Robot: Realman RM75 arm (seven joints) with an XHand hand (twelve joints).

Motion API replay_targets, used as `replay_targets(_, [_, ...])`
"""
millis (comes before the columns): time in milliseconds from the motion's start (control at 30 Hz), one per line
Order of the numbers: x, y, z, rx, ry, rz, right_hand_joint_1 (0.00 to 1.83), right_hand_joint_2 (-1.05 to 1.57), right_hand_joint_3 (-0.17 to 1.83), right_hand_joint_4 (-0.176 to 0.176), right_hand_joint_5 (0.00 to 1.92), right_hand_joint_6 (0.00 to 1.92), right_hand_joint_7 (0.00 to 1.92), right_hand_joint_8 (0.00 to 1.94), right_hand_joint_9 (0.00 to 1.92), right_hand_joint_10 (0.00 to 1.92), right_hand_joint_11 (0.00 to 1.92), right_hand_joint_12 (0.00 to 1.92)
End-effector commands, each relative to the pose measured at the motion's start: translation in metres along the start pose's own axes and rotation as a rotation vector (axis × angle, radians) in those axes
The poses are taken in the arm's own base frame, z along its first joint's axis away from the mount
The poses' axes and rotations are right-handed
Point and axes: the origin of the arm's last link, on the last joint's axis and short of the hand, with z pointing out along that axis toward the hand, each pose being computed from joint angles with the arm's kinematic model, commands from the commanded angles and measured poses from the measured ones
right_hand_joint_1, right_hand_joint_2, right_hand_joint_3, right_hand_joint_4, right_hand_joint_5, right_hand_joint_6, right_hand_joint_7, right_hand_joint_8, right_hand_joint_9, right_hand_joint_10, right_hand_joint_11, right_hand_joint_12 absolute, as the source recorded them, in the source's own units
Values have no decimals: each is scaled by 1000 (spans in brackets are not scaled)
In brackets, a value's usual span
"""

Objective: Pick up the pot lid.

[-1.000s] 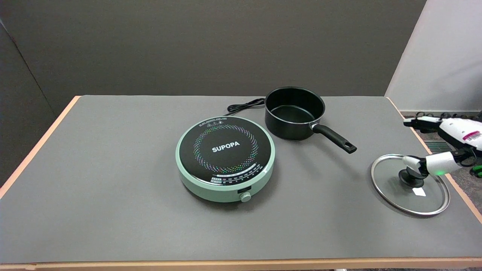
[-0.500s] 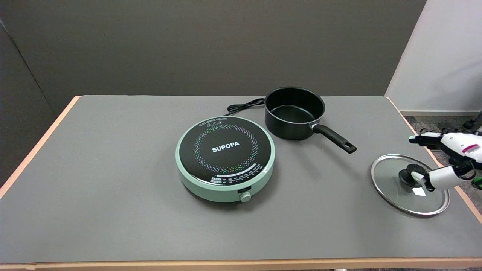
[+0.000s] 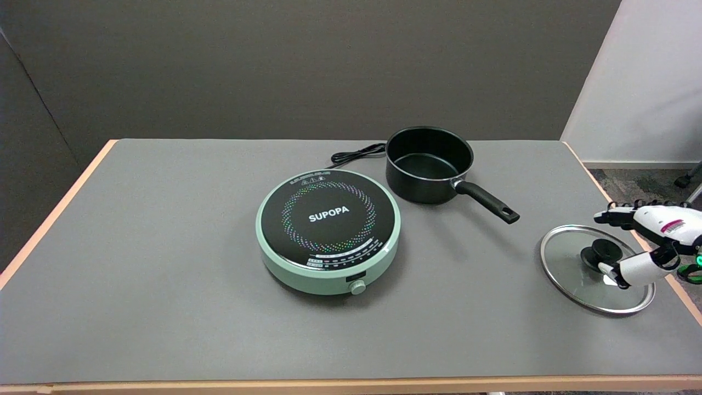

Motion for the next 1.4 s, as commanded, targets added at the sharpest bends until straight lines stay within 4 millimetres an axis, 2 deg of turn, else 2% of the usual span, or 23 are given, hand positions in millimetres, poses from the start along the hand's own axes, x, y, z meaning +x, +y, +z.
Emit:
replay_targets(33, [-5,2,6,-47,-44,-40,826,472,989,41,396,164,436,169,438,290,268,609])
replay_targets(167, [-8,1,9,-45,-54,-22,757,501,1008,42,396,190,436,199,419,344,256,636])
replay_targets(233, [-3,1,9,-46,-42,-48,754,514,1013,39,406,194,459,203,433,349,261,639])
replay_targets(1333, [-15,-6,21,-65,-112,-89,766,535,1020,45,443,216,505,198,462,359,264,627])
replay_targets(1400, [-14,-7,21,-62,-110,-102,840,521,984,49,483,208,544,179,514,324,283,594])
